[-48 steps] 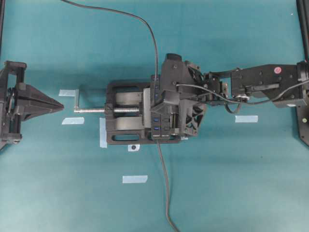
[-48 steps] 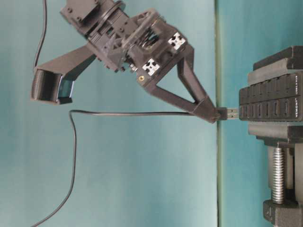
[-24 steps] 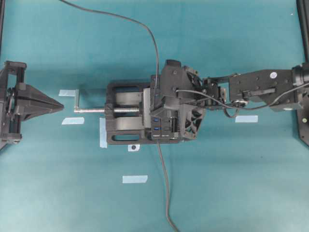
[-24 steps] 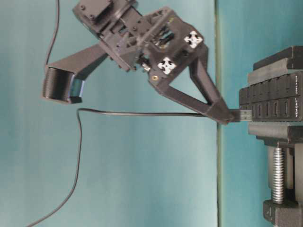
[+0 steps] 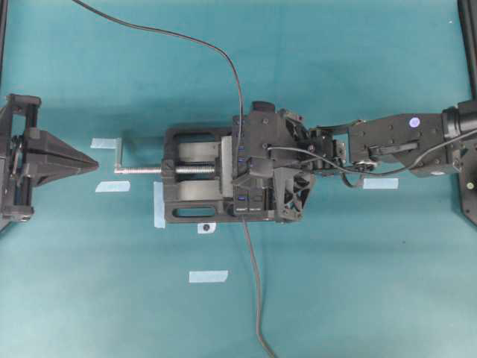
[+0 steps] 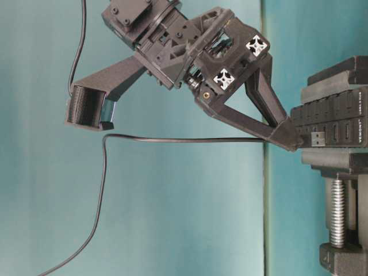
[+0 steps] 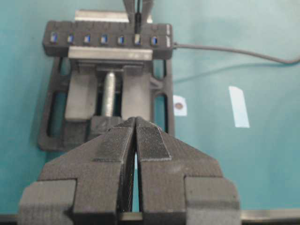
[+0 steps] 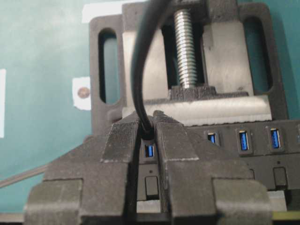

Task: Insert the USB into the second port from the front of the fixed hub.
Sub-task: 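Carry the plug back and align it with the second port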

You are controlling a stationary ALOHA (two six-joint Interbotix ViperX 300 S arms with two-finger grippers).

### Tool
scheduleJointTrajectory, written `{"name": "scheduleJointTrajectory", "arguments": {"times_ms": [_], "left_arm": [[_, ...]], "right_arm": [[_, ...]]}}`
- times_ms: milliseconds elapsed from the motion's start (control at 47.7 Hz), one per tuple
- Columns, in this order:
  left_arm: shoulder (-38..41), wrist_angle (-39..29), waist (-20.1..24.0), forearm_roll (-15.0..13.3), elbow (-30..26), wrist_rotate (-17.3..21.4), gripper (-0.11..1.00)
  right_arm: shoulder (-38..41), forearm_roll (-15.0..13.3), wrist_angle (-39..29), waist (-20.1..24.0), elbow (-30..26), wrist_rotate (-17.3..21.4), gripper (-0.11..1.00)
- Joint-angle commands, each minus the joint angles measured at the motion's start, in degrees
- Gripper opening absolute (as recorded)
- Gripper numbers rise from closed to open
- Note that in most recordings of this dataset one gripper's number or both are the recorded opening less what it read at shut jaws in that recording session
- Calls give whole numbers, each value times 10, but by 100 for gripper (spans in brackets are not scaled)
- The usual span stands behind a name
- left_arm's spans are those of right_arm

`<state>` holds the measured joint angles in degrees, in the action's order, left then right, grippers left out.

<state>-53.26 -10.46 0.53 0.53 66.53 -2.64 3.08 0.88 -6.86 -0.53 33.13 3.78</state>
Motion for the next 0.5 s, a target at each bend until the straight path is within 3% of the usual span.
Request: {"name": "scheduleJointTrajectory", "arguments": {"times_ms": [0,482], "left_arm": [[2,6,1,1,-7,-1,0],[3,6,1,1,-7,-3,0]], "right_arm": [[-8,2,2,3,-4,5,8],[-9,4,-4,4,-4,6,8]]}}
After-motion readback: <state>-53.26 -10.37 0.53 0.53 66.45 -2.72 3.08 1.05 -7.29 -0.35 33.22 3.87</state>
